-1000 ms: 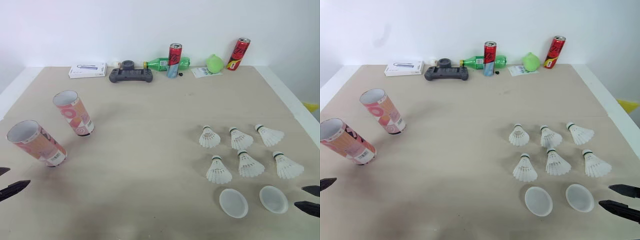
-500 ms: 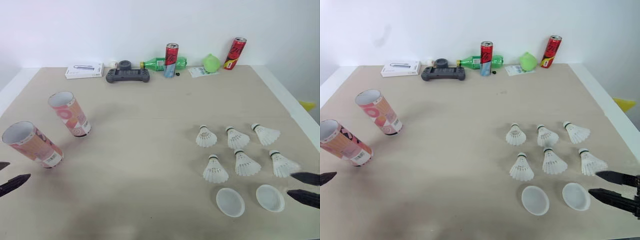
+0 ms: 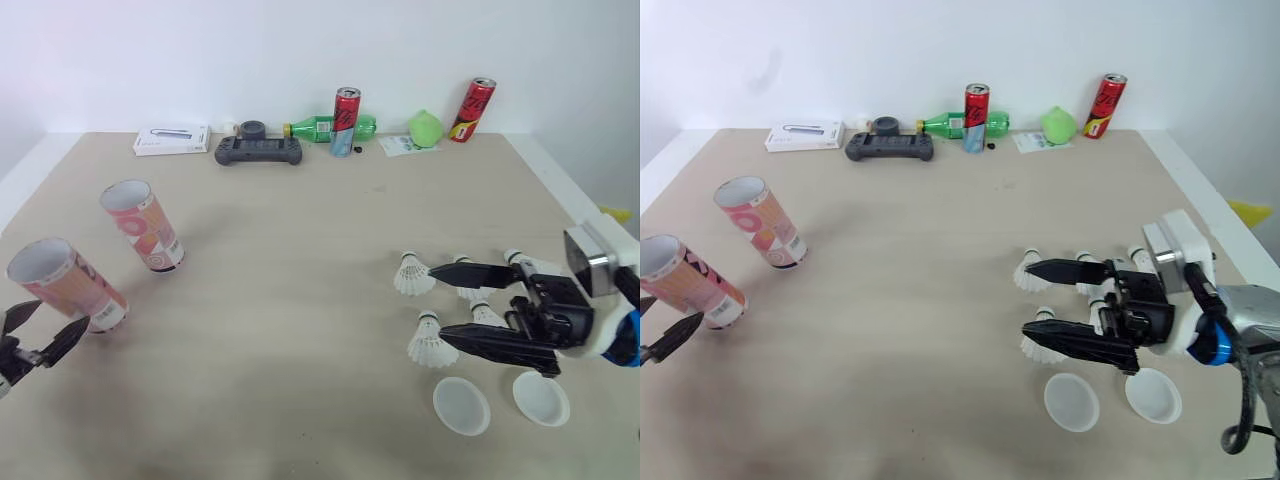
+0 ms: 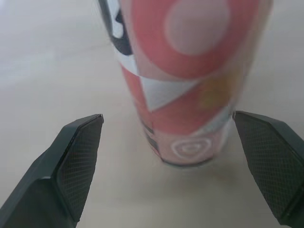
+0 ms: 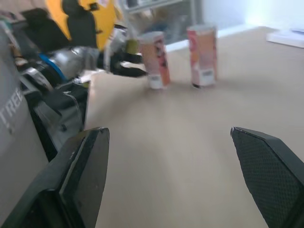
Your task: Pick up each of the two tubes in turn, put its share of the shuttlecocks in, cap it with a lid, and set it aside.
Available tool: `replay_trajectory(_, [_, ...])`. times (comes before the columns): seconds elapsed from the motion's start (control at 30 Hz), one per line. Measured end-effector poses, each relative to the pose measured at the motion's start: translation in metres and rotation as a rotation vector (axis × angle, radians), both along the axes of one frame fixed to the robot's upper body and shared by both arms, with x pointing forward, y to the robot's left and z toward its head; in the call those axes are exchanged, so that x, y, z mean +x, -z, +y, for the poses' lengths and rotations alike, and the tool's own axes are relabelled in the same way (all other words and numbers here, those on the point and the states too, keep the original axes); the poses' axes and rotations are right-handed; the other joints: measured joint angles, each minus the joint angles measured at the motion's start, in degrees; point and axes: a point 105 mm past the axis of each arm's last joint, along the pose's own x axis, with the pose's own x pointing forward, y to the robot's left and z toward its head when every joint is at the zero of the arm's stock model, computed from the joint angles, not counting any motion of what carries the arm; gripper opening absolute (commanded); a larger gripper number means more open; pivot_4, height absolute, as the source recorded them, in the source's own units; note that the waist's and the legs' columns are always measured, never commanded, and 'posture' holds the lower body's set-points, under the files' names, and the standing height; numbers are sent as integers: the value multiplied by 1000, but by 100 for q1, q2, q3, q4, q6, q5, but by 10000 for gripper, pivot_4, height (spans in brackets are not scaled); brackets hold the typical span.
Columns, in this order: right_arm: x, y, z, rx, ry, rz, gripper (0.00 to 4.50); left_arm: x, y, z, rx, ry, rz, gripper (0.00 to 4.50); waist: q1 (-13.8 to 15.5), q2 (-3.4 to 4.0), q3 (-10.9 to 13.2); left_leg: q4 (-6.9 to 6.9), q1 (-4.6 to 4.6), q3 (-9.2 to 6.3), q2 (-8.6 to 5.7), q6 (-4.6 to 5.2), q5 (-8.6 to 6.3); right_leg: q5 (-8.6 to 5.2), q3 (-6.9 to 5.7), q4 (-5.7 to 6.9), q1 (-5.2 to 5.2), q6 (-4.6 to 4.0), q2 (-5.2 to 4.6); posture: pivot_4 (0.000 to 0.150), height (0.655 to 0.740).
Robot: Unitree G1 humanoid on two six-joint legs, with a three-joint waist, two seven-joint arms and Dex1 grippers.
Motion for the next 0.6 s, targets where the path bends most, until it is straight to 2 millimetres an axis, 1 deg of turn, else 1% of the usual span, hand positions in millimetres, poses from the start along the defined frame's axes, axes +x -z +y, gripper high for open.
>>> replay_trajectory(0.03, [1, -1, 4, 5, -11, -4, 43857, 2, 1, -1, -6, -3, -8, 45000, 2, 0, 0, 1, -1, -1, -1, 0, 0, 0, 2, 3, -2, 0, 0, 1500, 7400])
replay_trajectory(0.07, [5, -4, 15, 16, -37, -22, 43857, 11, 6, -5, -24, -6, -24, 45000, 14, -1, 0, 5, -1, -2, 0, 1, 1, 1, 3, 8, -3, 2, 1, 1500, 7400])
replay_trajectory(0.13, [8, -5, 21, 15, -46, -35, 43857, 17, 12, -11, -44, -2, -31, 45000, 23, -8, -4, 5, -2, -4, 3, 2, 1, 0, 5, 11, -4, -1, 4, 1500, 7400])
replay_trajectory(0.23, [10, -6, 25, 11, -62, -43, 43857, 22, 16, -15, -58, -4, -45, 45000, 24, -8, -4, 5, -2, -2, 4, 3, 0, 0, 4, 15, -7, -1, 6, 1500, 7400])
replay_trajectory(0.33, [16, -5, 35, -7, -93, -49, 43857, 41, 23, -27, -71, -23, -106, 45000, 29, -9, -5, 12, -2, -4, 10, 10, 5, 8, 5, 20, -7, -7, 12, 1500, 7400])
replay_trajectory(0.4, [16, -6, 35, -10, -94, -56, 43857, 44, 23, -27, -64, -26, -117, 45000, 30, -9, -5, 12, -1, -4, 11, 10, 5, 8, 4, 20, -7, -8, 13, 1500, 7400])
replay_trajectory(0.47, [20, -7, 38, -16, -101, -67, 43857, 57, 20, -27, -53, -53, -166, 45000, 32, -8, -5, 12, 2, -4, 10, 17, 10, 9, 2, 24, -6, -8, 13, 1500, 7400])
replay_trajectory(0.5, [21, -7, 39, -19, -102, -68, 43857, 59, 20, -27, -53, -56, -174, 45000, 32, -8, -5, 12, 2, -6, 10, 18, 11, 9, 2, 24, -5, -8, 13, 1500, 7400])
replay_trajectory(0.6, [21, -2, 41, -33, -115, -59, 43857, 68, 22, -34, -62, -71, -210, 45000, 29, -8, -5, 11, 2, 1, 11, 19, 11, 11, 6, 25, -6, -8, 14, 1500, 7400])
